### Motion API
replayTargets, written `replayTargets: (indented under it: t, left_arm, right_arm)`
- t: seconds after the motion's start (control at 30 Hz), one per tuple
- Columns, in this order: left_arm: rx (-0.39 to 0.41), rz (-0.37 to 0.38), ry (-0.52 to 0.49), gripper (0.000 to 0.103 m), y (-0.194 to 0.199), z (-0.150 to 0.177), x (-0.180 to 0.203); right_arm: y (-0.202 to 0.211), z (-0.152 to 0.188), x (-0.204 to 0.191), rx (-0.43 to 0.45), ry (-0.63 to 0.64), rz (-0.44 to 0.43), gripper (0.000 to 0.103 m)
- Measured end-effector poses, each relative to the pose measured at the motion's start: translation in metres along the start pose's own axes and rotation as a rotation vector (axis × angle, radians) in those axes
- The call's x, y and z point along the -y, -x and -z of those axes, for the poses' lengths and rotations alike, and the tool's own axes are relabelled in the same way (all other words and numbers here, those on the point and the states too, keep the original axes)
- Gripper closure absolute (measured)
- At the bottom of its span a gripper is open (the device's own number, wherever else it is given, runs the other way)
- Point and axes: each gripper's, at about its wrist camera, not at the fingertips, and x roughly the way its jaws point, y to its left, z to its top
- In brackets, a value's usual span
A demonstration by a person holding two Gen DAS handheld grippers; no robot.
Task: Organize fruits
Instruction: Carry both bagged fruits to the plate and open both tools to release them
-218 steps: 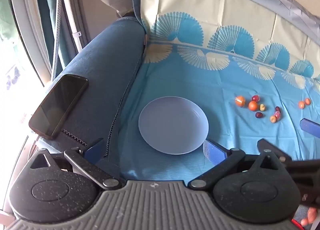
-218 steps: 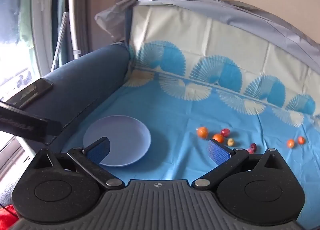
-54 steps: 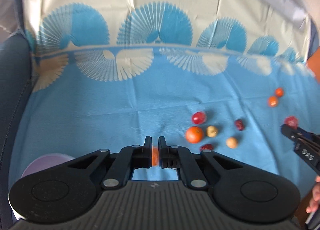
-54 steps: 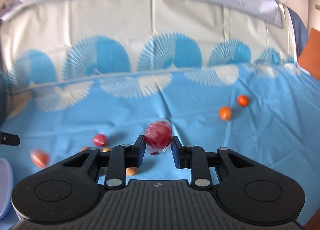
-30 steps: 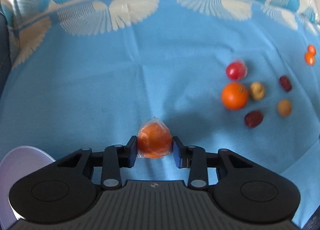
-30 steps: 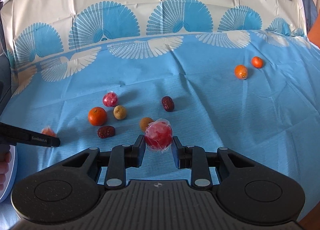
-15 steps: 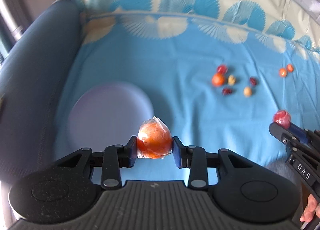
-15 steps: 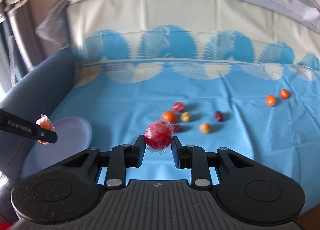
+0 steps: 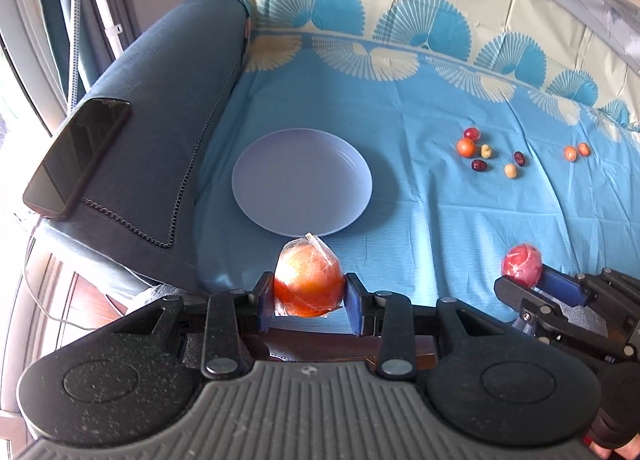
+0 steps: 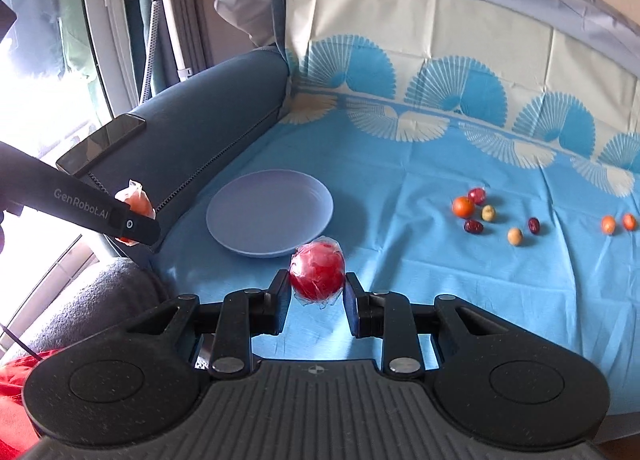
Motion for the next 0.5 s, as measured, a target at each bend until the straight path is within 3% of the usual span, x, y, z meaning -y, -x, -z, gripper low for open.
replayTargets:
  t: [0.5]
  left_arm:
    - [0.004, 0.025, 0.014, 0.063, -0.004, 0.001, -0.01]
  right_arm:
    - [-0.001, 0.0, -0.016, -0.012, 0.056, 0.017, 0.073]
